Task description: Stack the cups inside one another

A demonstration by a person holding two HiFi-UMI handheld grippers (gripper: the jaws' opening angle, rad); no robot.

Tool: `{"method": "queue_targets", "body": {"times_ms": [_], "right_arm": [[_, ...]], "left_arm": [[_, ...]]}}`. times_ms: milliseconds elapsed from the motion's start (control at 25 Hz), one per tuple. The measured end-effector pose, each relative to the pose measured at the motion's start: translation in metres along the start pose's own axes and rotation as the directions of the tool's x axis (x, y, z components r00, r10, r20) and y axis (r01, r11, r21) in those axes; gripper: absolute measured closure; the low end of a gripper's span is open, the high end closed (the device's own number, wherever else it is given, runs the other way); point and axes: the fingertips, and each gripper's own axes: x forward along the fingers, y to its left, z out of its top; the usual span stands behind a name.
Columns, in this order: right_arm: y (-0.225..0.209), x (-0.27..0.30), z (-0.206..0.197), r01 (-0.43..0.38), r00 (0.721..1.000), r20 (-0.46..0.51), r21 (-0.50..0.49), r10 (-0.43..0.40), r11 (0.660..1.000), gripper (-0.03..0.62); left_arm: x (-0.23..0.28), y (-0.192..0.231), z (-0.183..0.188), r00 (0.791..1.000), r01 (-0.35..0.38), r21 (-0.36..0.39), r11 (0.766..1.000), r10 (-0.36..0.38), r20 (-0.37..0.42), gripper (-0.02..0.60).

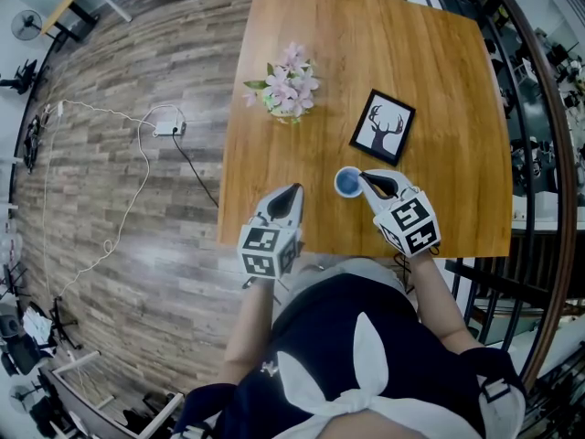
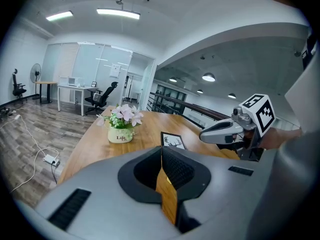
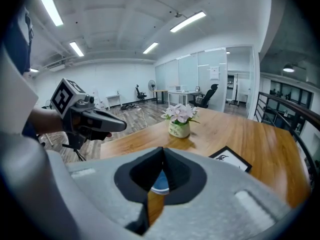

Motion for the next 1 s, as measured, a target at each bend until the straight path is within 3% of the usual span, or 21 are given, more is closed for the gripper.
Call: {"method": "queue_targets", "body": {"times_ms": [480,1000], "right_arm": [[0.028,-0.013,-0.004,-0.054,0.999,0.002,-0.008,0.054,0.999,0.596],[0.045,-0.025,-0.008,-0.052,0.999,0.001,-0.029,0.052,0.998,0.597]], "left_arm": [[-0.006,-0.031,0.003,0.998,0.058,0.024,0.998,-0.058,0.008,0.561],[-0.017,-0.048,-0.009,0.996,0.085,0.028,0.996,-0.085,0.014,0.561]]}}
